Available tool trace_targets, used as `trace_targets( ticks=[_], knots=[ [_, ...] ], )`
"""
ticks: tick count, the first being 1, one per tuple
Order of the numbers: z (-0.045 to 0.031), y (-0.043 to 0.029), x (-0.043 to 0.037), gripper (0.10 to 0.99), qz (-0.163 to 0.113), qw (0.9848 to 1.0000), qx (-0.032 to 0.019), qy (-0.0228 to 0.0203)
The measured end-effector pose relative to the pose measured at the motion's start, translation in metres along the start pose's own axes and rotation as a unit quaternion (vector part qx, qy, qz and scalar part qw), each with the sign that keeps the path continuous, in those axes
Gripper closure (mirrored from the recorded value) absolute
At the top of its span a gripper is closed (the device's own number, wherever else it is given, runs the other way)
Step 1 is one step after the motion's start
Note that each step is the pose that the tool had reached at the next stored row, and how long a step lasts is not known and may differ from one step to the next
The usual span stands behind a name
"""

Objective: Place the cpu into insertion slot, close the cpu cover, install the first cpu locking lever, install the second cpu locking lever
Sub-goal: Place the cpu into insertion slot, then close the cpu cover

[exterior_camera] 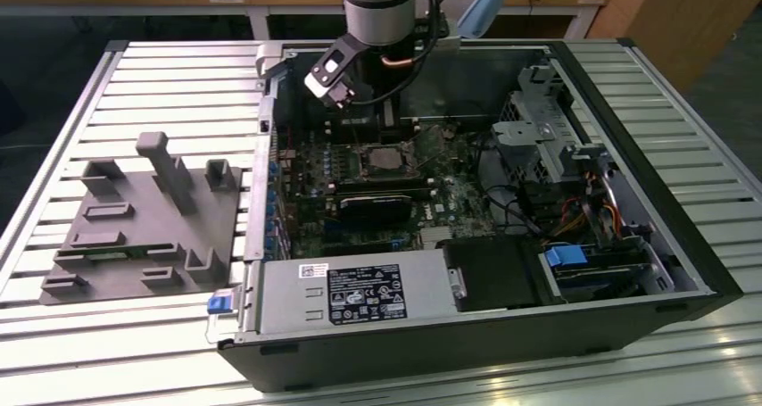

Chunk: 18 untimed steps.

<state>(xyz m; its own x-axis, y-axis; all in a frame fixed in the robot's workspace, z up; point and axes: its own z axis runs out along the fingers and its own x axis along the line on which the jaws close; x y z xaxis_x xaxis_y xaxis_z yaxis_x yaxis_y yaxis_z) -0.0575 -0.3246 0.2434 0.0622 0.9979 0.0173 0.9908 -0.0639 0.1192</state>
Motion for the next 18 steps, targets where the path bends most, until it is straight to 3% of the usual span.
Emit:
trace_targets(
  ticks=[3,18],
  knots=[
    [-0.0033,0.0004,0.0,0.98,0.002,1.0,0.0,-0.0003],
    [-0.0046,0.0005,0.0,0.98,0.002,1.0,0.0001,-0.0007]
  ],
)
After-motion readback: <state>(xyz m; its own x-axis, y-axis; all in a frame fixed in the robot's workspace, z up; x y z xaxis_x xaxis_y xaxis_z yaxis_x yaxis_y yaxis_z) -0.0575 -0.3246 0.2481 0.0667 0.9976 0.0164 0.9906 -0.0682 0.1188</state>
